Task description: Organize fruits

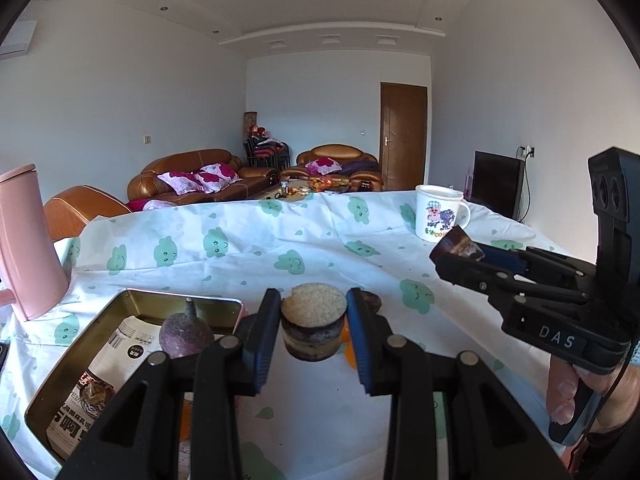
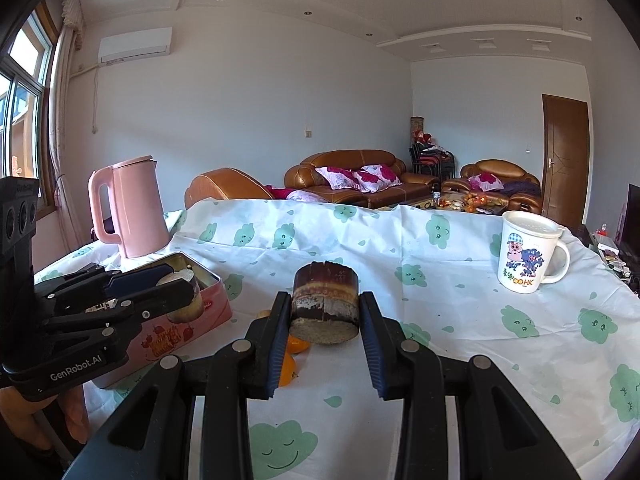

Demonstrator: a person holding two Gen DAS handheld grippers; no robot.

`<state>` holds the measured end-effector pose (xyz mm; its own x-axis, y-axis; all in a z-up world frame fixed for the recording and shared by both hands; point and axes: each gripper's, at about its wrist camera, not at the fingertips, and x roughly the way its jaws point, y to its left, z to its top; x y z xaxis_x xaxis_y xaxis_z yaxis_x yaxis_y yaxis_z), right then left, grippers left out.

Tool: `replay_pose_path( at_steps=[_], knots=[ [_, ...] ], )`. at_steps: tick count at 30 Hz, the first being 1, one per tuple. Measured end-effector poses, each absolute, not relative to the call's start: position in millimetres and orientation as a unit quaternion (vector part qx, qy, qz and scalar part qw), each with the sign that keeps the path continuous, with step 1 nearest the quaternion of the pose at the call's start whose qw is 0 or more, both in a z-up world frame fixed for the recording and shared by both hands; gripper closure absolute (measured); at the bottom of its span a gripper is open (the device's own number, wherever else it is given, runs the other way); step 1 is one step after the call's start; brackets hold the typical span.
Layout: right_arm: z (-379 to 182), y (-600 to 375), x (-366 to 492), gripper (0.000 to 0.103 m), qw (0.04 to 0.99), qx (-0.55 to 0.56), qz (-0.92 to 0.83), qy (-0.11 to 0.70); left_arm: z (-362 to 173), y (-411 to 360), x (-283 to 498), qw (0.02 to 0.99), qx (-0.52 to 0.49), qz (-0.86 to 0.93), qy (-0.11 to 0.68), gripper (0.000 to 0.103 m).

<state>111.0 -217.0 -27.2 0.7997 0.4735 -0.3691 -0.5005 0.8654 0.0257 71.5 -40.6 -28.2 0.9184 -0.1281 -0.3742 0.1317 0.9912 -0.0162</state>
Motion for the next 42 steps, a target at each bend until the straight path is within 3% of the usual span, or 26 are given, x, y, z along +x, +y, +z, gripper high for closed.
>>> replay_pose_path(
  at_steps=[22,42],
  knots=[
    [-27.0,-176.9,104.6,0.067,0.934,-0.049,0.297,0.195,-27.3,-19.0,58.2,0.981,-0.020,-0.043,0.188,0.068],
    [-26.3,-33.8,68.4,0.067,0.872,-0.108,0.429,0.209,-31.2,105.7,13.1,0.972,-0.082,0.082,0.206,0.068]
  ],
)
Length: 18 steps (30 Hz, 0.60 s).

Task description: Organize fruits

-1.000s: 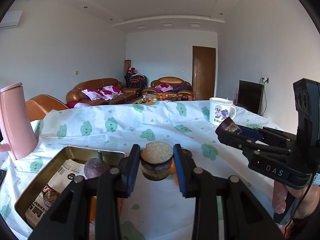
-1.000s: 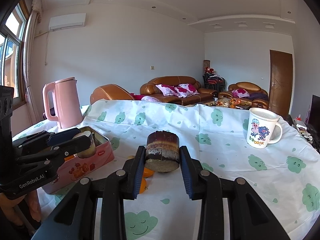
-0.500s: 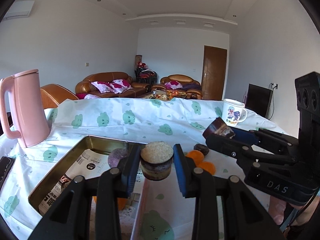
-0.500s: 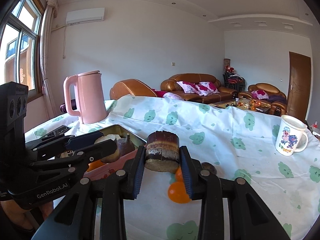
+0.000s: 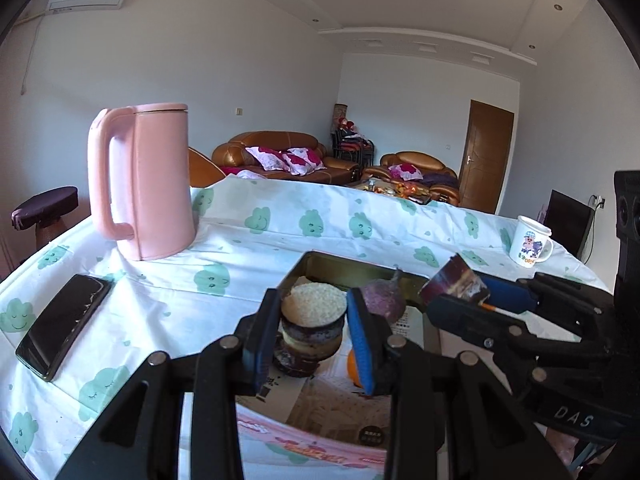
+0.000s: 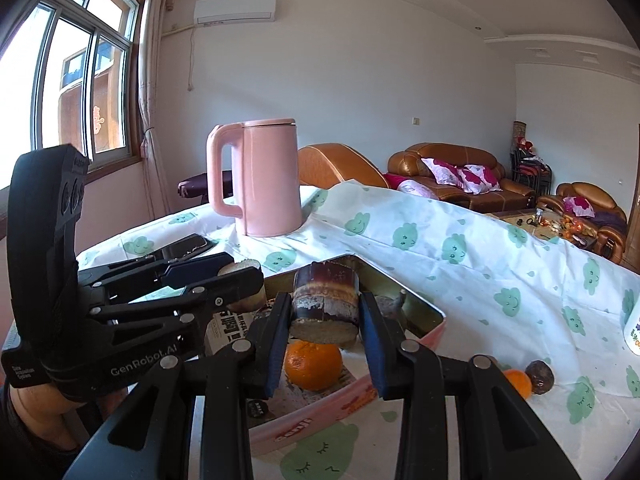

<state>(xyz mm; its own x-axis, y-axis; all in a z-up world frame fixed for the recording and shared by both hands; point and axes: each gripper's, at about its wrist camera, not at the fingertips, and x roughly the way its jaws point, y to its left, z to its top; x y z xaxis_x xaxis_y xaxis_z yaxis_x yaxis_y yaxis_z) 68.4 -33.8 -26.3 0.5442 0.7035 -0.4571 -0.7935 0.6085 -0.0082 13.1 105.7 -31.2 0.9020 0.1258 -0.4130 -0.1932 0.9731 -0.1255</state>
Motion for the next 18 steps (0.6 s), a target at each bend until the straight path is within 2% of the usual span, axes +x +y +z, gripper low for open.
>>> replay_pose_path(
  at_steps=[15,17,18],
  knots=[
    [-58.7,4.0,67.7,0.066,0.836,-0.159,0.446,0.278,-54.6,129.1,16.4,0.957,-0.106,0.105,0.250,0.068],
    [-56.2,-2.1,67.7,0.064,0.838,-0.149,0.448,0.275,-53.6,127.3,15.3,0.958,-0.103,0.110,0.246,0.064],
    [-55.2,-5.9,67.4,0.058,0.839,-0.145,0.447,0.273,-52.7,126.4,14.9,0.958,-0.101,0.112,0.244,0.061]
  ],
)
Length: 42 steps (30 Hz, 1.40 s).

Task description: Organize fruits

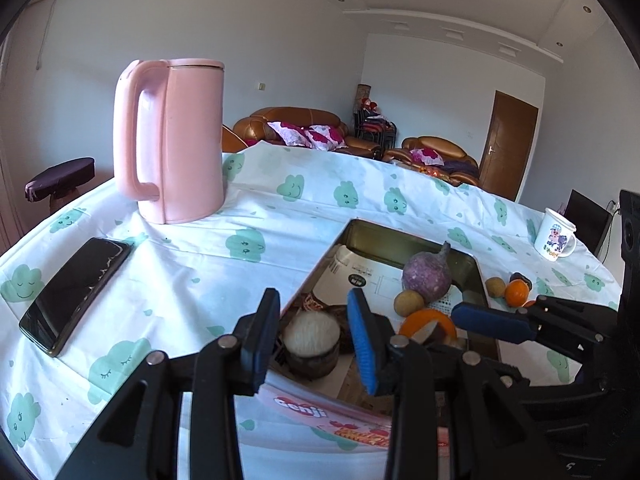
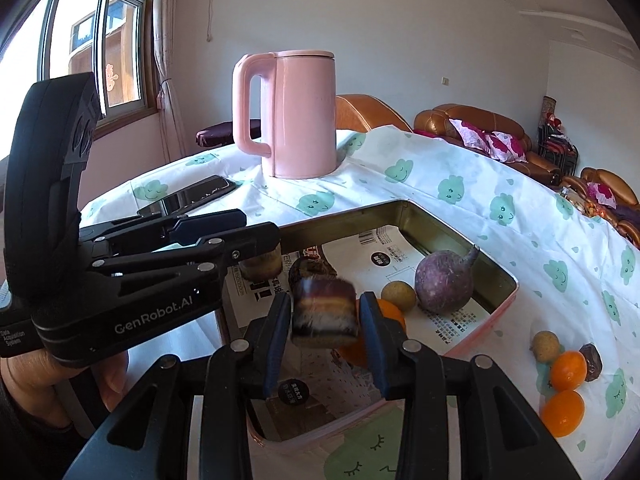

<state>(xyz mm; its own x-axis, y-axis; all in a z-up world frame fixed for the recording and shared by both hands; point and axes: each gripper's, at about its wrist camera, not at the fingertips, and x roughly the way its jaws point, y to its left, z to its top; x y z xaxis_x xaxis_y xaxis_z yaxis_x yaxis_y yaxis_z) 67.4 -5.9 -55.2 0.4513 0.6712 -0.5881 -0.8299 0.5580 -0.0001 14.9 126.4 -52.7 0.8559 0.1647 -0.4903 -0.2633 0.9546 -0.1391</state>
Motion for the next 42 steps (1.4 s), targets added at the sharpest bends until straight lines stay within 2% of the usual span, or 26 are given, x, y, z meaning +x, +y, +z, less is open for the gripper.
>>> replay_pose_path(
  at_steps=[2,8,14,20,23,28,31,37,39,42],
  knots=[
    [-52.9,-16.0,65.6,0.056,0.846,-0.145,0.439,0.266,-50.5,124.2,14.3,0.959,-0.098,0.114,0.240,0.046],
    [-45.4,-85.8,76.4,0.056,0.881,-0.142,0.373,0.254,-39.3,107.6,12.5,0.966,-0.093,0.100,0.221,0.030],
    [-49.9,-151.6,119.6,0.055,0.904,-0.119,0.278,0.302,-34.5,71.3,24.7,0.970,-0.069,0.063,0.224,0.026],
    [-60.0,-153.0,140.3,0.055,0.885,-0.106,0.292,0.348,-32.0,40.6,38.0,0.971,-0.049,0.035,0.233,0.025],
    [-69.3,-145.7,144.5,0.055,0.873,-0.115,0.295,0.371,-29.3,29.5,43.0,0.972,-0.038,0.029,0.231,0.016],
    [-77.0,-141.6,153.8,0.055,0.864,-0.120,0.291,0.393,-28.2,16.8,53.8,0.971,-0.027,0.018,0.236,0.016],
    [-81.0,-145.4,159.3,0.060,0.857,-0.107,0.294,0.408,-27.3,7.3,60.1,0.971,-0.020,0.007,0.240,0.016],
    [-68.0,-165.9,154.2,0.061,0.885,-0.101,0.266,0.368,-26.3,-14.3,78.3,0.967,0.000,-0.012,0.253,0.018],
    [-66.1,-175.6,159.8,0.061,0.893,-0.099,0.247,0.362,-26.6,-22.6,87.3,0.965,0.004,-0.022,0.262,0.022],
    [-64.3,-189.5,170.1,0.061,0.902,-0.092,0.223,0.358,-29.3,-38.6,108.0,0.958,0.016,-0.036,0.284,0.034]
  ],
)
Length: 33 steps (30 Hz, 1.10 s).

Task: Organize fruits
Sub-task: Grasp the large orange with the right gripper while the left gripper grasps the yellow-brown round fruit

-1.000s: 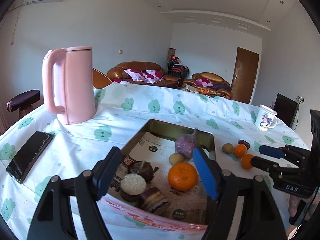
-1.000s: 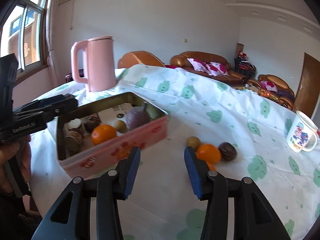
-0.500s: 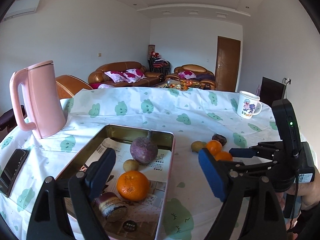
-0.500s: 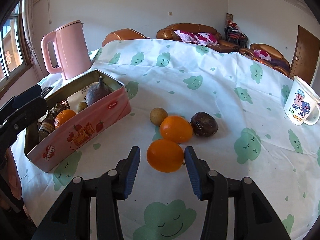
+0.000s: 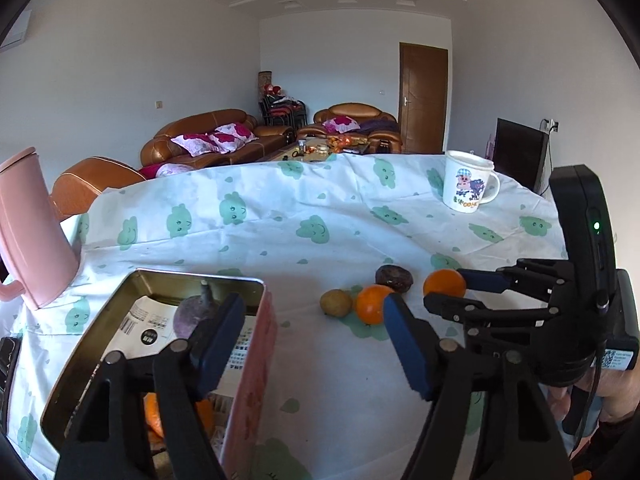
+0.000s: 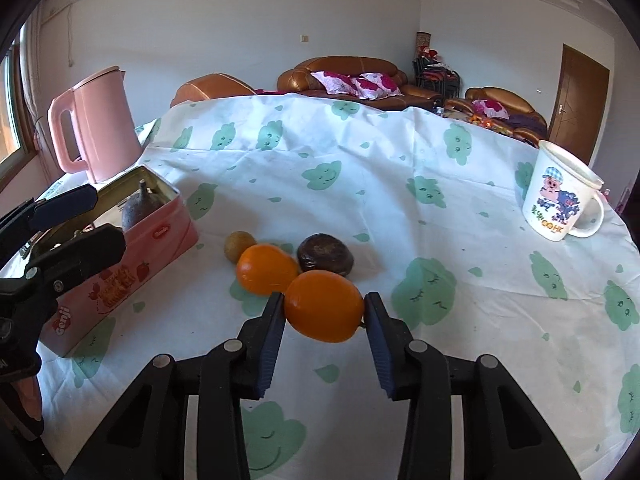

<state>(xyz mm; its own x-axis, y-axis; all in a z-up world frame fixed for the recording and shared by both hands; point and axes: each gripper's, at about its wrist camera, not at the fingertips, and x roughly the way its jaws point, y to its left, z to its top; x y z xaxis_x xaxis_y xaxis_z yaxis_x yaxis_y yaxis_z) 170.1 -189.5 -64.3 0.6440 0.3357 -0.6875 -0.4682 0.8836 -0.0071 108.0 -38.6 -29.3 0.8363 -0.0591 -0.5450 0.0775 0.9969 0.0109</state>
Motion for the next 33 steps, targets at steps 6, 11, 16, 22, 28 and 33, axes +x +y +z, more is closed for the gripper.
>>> replay_pose_path(
  at_steps=[6,11,16,22,28,33],
  knots=[
    [-60.8,-200.2,173.7,0.061,0.905,-0.069,0.224,0.355,-48.1,-64.2,161.7,0.936,0.046,-0.045,0.347,0.063],
    [-57.5,-204.2,171.3,0.061,0.908,-0.060,0.227,0.346,-60.2,-56.9,182.0,0.928,0.027,-0.039,0.369,0.068],
    [-56.3,-208.3,171.0,0.061,0.911,-0.048,0.228,0.341,-65.0,-39.9,185.4,0.927,0.021,-0.023,0.374,0.055],
    [-57.3,-205.2,170.7,0.061,0.910,-0.057,0.225,0.343,-67.8,-47.8,187.9,0.921,0.038,-0.052,0.385,0.053],
    [-57.2,-205.9,171.5,0.060,0.910,-0.055,0.224,0.345,-72.5,-59.1,192.4,0.913,0.079,-0.044,0.397,0.052],
    [-57.9,-205.5,171.9,0.060,0.910,-0.056,0.225,0.344,-73.5,-58.9,190.1,0.912,0.091,-0.036,0.398,0.057]
  ],
)
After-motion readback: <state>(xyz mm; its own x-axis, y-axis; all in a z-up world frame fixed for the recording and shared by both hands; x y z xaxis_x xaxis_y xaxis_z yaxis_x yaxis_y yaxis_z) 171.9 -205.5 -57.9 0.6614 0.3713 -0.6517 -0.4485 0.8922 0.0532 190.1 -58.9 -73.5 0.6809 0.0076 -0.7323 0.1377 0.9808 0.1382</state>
